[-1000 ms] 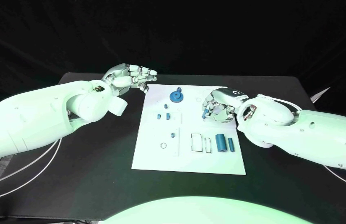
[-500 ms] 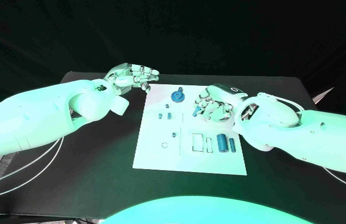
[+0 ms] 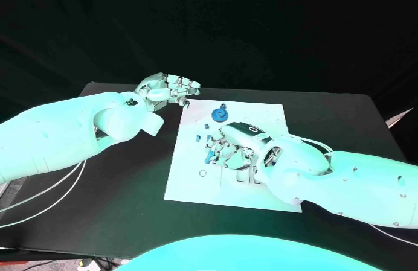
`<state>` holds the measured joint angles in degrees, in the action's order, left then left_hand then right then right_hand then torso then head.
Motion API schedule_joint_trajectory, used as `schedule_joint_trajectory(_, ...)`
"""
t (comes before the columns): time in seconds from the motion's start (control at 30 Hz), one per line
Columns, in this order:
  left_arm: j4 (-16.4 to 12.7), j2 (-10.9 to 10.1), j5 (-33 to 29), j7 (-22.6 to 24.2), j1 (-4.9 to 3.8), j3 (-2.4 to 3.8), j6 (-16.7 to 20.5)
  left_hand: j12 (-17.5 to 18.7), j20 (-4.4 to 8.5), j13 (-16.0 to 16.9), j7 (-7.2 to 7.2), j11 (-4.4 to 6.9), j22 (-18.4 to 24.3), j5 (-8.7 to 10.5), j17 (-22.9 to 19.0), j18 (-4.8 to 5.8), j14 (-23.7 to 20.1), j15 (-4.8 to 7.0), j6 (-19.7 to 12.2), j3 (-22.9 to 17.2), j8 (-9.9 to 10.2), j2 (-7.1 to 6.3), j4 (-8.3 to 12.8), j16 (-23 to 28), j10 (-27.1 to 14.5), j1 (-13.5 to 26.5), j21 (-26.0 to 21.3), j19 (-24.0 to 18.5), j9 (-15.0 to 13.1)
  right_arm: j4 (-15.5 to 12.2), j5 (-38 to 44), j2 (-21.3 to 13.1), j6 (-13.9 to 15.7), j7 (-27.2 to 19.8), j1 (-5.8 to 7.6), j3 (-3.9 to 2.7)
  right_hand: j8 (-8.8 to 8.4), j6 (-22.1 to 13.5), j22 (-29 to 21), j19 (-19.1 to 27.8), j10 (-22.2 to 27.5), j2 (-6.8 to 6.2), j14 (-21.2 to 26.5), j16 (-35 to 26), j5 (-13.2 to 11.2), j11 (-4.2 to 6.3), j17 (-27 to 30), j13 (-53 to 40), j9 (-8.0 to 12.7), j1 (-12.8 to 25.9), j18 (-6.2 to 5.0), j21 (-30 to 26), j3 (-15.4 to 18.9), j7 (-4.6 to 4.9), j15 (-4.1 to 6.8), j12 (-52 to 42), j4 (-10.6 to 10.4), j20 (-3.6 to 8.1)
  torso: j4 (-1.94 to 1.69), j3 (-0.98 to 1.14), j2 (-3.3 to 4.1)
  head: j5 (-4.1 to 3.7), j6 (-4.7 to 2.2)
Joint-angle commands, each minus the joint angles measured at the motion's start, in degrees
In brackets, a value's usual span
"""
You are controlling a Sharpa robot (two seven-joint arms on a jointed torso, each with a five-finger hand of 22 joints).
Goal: Assemble the parts on the task board
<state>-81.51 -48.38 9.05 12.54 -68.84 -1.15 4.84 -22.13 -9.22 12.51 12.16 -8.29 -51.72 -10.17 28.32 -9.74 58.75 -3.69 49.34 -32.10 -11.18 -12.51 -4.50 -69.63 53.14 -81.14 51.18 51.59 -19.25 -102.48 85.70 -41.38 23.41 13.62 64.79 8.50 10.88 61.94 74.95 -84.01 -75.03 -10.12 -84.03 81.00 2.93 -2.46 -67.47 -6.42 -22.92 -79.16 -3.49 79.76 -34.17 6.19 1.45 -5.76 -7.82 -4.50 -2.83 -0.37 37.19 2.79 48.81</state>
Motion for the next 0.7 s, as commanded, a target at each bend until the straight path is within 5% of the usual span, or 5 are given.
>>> schedule_joint_trajectory(0.03, 0.0, 0.3, -0.5, 0.6, -0.03, 0.04, -0.8, -0.3, -0.27, 0.0, 0.02, -0.08, 0.1, 0.1, -0.1, -0.82, 0.0, -0.36, -0.5, -0.2, 0.1, 0.3, -0.1, 0.1, -0.5, -0.3, -0.3, 0.3, 0.0, 0.7, 1.6, 0.8, -0.2, -1.5, -0.56, 0.1, 1.86, 0.2, 8.2, -2.2, -0.1, -0.05, -1.9, 0.0, 0.1, -0.02, 0.1, 0.0, -4.3, 0.5, 1.13, 0.2, -0.2, -0.02, 0.45, 0.2, 0.2, 0.5, 0.0, -0.04, 0.04, 0.62, 0.23)
schedule_joint_trajectory(0.47, 0.0, 0.7, -0.5, 0.5, -0.04, 0.04, -1.1, -0.3, -0.27, 0.0, 0.02, -0.09, 0.1, 0.1, -0.1, -0.81, 0.0, -0.37, -0.5, -0.2, 0.1, 0.3, -0.1, 0.1, -0.5, -0.3, -0.3, 0.3, 0.0, 3.7, 2.6, 3.9, -1.6, -1.3, -2.74, 0.59, 1.86, 0.0, 8.2, -2.2, -0.1, -0.11, -1.9, 0.0, 0.2, -0.13, 0.1, -0.1, -4.4, 0.9, 1.13, 0.2, -0.3, 0.13, 0.38, 0.3, 0.3, 0.48, -0.01, 0.16, 0.12, 1.44, 1.01)
schedule_joint_trajectory(0.7, 0.0, 0.7, -0.5, 0.3, -0.04, 0.04, -1.2, -0.3, -0.28, 0.0, 0.02, -0.09, 0.1, 0.1, -0.1, -0.81, 0.0, -0.37, -0.5, -0.2, 0.1, 0.3, -0.1, 0.1, -0.5, -0.3, -0.3, 0.3, 0.0, 4.3, 3.1, 4.5, -2.1, -0.6, -3.43, 0.67, 1.86, 0.0, 8.2, -2.2, -0.1, -0.1, -1.9, 0.0, 0.2, -0.13, 0.1, -0.1, -4.4, 0.9, 1.13, 0.1, -0.3, 0.12, 0.38, 0.4, 0.3, 0.48, 0.05, 0.1, 0.09, 1.58, 1.19)
